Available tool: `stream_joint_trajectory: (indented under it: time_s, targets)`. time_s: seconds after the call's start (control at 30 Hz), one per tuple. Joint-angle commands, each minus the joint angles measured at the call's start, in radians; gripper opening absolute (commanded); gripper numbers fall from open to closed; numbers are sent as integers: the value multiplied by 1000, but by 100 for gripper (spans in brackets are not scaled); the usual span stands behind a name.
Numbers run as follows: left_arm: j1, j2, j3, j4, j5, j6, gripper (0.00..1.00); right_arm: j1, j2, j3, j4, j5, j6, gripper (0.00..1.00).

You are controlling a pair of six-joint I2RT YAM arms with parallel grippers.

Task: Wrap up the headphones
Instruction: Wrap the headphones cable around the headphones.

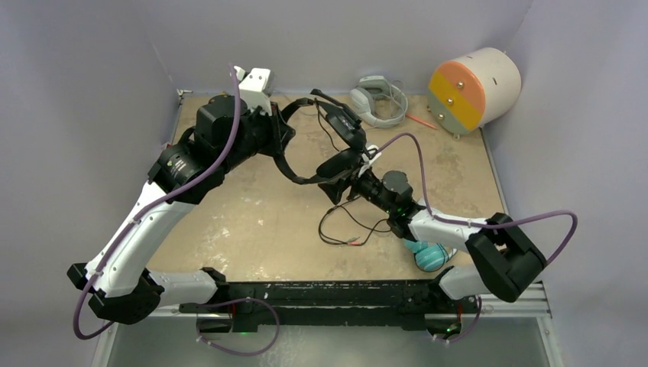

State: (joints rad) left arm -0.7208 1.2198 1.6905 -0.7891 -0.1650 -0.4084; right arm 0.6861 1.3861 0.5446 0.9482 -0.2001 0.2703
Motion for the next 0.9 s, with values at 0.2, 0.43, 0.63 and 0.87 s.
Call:
stream_joint_trajectory:
  time_s: [0.2, 0.43, 0.63, 0.87]
  targets:
    - [2, -5, 26, 87, 78, -35, 0, -45, 111, 30, 117, 55, -12, 94]
    - [2, -12, 41, 104, 48, -68, 0, -46, 258, 69, 266, -1, -3, 85]
    - [1, -9, 54, 88, 31, -86, 0, -46, 303, 102, 288, -13, -32, 67]
    - [3, -16, 94, 48, -40, -105, 0, -43, 327, 84, 393, -48, 6, 6]
